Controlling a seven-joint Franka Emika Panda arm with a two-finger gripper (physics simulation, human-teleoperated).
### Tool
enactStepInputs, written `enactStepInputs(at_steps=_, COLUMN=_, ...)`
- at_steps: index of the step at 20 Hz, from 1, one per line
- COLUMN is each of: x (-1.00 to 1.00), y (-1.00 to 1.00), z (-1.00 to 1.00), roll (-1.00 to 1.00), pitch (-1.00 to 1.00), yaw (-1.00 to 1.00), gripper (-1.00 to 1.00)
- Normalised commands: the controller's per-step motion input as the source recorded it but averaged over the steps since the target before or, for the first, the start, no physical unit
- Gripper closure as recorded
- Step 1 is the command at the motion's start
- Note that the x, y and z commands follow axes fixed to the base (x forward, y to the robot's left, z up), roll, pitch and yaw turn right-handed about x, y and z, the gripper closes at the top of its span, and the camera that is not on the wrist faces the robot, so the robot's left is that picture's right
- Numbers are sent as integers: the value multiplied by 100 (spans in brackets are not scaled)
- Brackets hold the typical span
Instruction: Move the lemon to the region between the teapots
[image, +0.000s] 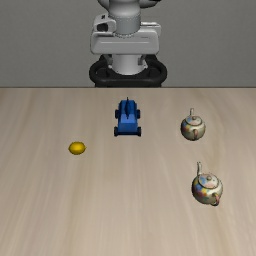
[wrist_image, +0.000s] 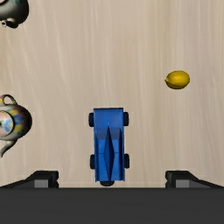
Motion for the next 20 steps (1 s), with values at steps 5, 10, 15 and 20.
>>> enactStepInputs(at_steps=5, x=0, y=-100, z=0, roll=0, pitch=0, yaw=0, gripper=-100)
enactStepInputs(at_steps=10, x=0, y=-100, z=0, roll=0, pitch=0, yaw=0, gripper=-100)
enactStepInputs(at_steps=15, x=60, y=-40, z=0, roll=0, pitch=0, yaw=0, gripper=-100)
enactStepInputs(at_steps=20, x=100, y=0, z=0, roll=0, pitch=0, yaw=0, gripper=-100)
